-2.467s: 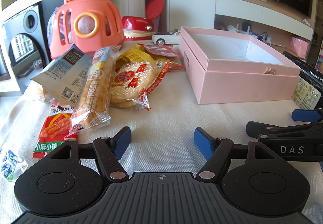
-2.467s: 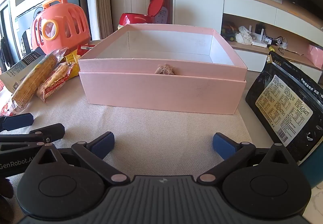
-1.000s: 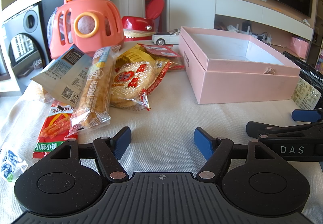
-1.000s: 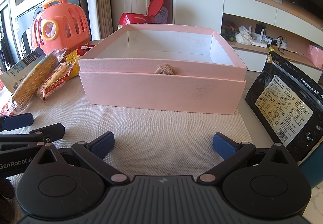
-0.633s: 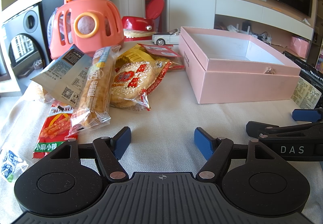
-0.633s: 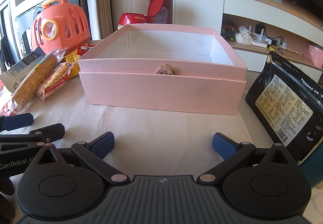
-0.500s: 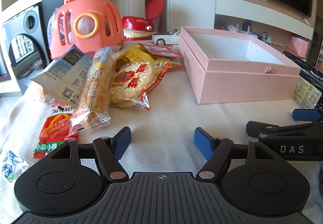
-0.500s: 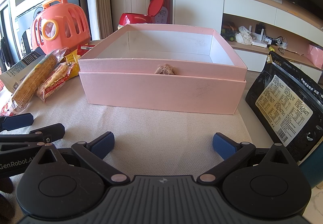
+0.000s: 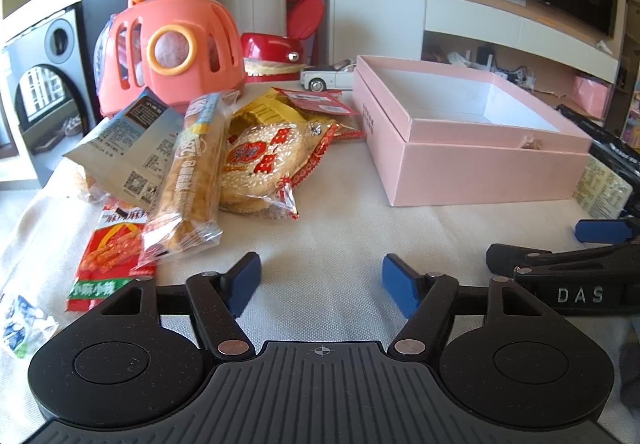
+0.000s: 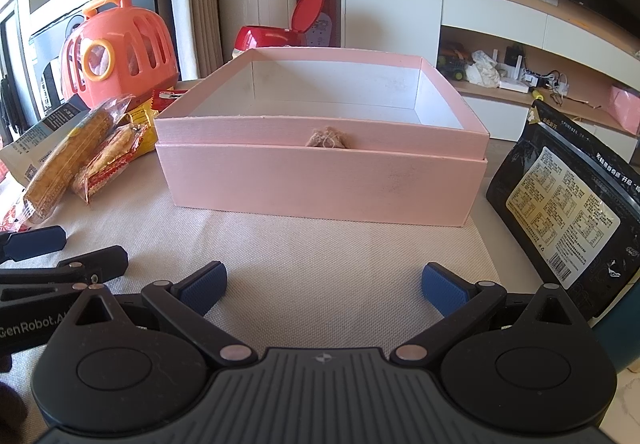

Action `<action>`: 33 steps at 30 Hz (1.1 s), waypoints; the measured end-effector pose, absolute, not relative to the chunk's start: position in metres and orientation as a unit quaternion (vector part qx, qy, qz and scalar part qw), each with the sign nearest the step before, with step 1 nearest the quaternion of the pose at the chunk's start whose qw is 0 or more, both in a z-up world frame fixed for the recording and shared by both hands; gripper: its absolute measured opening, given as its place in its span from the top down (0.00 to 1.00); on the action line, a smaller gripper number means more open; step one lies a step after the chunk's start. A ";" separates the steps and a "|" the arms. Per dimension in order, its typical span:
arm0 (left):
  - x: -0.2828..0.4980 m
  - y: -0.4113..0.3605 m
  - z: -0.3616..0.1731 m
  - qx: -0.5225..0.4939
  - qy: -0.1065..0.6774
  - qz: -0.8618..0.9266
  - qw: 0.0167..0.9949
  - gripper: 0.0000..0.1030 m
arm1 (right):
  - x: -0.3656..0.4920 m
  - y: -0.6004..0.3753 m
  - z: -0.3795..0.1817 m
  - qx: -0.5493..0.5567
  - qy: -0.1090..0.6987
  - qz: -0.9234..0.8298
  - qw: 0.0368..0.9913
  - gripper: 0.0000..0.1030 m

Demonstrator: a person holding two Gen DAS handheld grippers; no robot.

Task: Organize snacks
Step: 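Grasp the wrapped brown cookie with the left tool while the right tool grasps the yellow bread bag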

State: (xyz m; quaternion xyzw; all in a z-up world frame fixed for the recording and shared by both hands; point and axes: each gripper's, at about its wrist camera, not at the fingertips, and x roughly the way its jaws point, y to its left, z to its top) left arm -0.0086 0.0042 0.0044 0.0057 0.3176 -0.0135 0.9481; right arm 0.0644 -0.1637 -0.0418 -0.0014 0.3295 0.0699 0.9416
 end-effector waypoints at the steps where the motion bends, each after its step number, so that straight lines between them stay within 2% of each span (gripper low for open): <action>1: -0.013 0.007 0.008 0.006 0.320 -0.019 0.947 0.32 | 0.064 -0.164 -0.038 -0.005 0.342 0.075 0.937 0.00; 6: -0.067 0.058 0.042 -0.056 0.319 -0.028 0.946 0.32 | 0.061 -0.171 -0.030 -0.007 0.397 0.081 0.914 0.00; 10: -0.086 0.143 0.044 -0.207 0.355 0.051 0.910 0.34 | 0.058 -0.167 -0.030 -0.010 0.402 0.070 0.913 0.00; 12: -0.085 0.169 0.038 -0.242 0.362 0.075 0.897 0.34 | 0.055 -0.166 -0.032 -0.011 0.394 0.069 0.916 0.00; 15: -0.066 0.174 0.028 -0.236 0.378 0.082 0.892 0.33 | 0.052 -0.161 -0.029 -0.023 0.388 0.058 0.920 0.00; 16: -0.058 0.172 0.026 -0.232 0.379 0.074 0.893 0.29 | 0.050 -0.157 -0.028 -0.029 0.385 0.055 0.921 0.00; 22: -0.020 0.139 0.018 -0.078 0.375 0.048 0.923 0.29 | 0.040 -0.124 -0.020 -0.087 0.379 0.064 0.919 0.00; 24: -0.027 0.133 0.012 -0.025 0.375 0.031 0.926 0.31 | 0.037 -0.111 -0.013 -0.120 0.375 0.069 0.917 0.00; 27: -0.047 0.141 0.010 0.004 0.361 0.022 0.932 0.45 | 0.032 -0.096 0.009 -0.125 0.339 0.128 0.924 0.01; 28: -0.055 0.150 0.011 -0.010 0.359 0.024 0.933 0.58 | 0.034 -0.089 0.019 -0.125 0.331 0.153 0.923 0.01; 33: -0.079 0.188 0.015 -0.104 0.351 0.002 0.931 0.59 | 0.066 -0.018 0.079 -0.098 0.299 0.272 0.910 0.01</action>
